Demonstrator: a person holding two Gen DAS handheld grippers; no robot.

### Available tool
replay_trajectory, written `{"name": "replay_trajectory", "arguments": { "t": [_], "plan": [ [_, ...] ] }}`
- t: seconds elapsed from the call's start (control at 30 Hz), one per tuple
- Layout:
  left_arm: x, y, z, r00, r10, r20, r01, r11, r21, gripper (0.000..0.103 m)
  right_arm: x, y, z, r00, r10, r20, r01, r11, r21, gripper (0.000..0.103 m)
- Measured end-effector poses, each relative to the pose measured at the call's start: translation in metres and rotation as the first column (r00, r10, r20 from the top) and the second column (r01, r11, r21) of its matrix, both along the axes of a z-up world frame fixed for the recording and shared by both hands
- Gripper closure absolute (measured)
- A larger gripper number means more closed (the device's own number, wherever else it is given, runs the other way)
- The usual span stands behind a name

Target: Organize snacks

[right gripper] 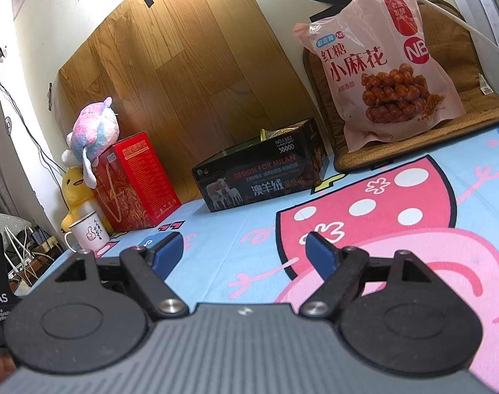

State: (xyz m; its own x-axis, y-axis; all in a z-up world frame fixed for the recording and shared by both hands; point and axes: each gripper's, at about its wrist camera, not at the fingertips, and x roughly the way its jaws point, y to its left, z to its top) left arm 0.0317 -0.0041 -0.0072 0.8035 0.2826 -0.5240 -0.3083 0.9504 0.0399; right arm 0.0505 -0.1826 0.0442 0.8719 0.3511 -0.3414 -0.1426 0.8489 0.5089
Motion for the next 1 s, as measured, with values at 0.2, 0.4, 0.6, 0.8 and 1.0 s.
{"name": "replay_trajectory", "arguments": {
  "t": [0.2, 0.4, 0.6, 0.8, 1.0],
  "plan": [
    [-0.0001, -0.0011, 0.0001, 1.0, 0.0, 0.0, 0.0, 1.0, 0.007, 0.0, 0.0001, -0.0001, -0.0001, 1.0, 0.0, 0.0, 0.0, 1.0, 0.001, 0.019],
    [-0.001, -0.0021, 0.0003, 1.0, -0.015, 0.004, 0.015, 1.0, 0.006, 0.0, 0.0001, -0.0002, -0.0003, 1.0, -0.001, 0.0, 0.001, 1.0, 0.001, 0.019],
    [-0.0009, -0.0019, 0.0003, 1.0, -0.027, -0.004, 0.027, 1.0, 0.001, 0.0, 0.0, -0.0001, 0.0, 1.0, -0.001, 0.0, 0.001, 1.0, 0.001, 0.019],
    [-0.0006, -0.001, 0.0001, 0.999, -0.04, -0.015, 0.04, 0.999, -0.014, 0.0, 0.0, -0.0002, 0.0001, 1.0, 0.0, -0.001, 0.0, 1.0, 0.001, 0.019],
    [0.0007, 0.0, -0.0018, 0.998, -0.056, -0.041, 0.054, 0.998, -0.035, 0.0, 0.0001, -0.0003, 0.0001, 1.0, 0.0, -0.001, 0.0, 1.0, 0.002, 0.019]
  ]
}}
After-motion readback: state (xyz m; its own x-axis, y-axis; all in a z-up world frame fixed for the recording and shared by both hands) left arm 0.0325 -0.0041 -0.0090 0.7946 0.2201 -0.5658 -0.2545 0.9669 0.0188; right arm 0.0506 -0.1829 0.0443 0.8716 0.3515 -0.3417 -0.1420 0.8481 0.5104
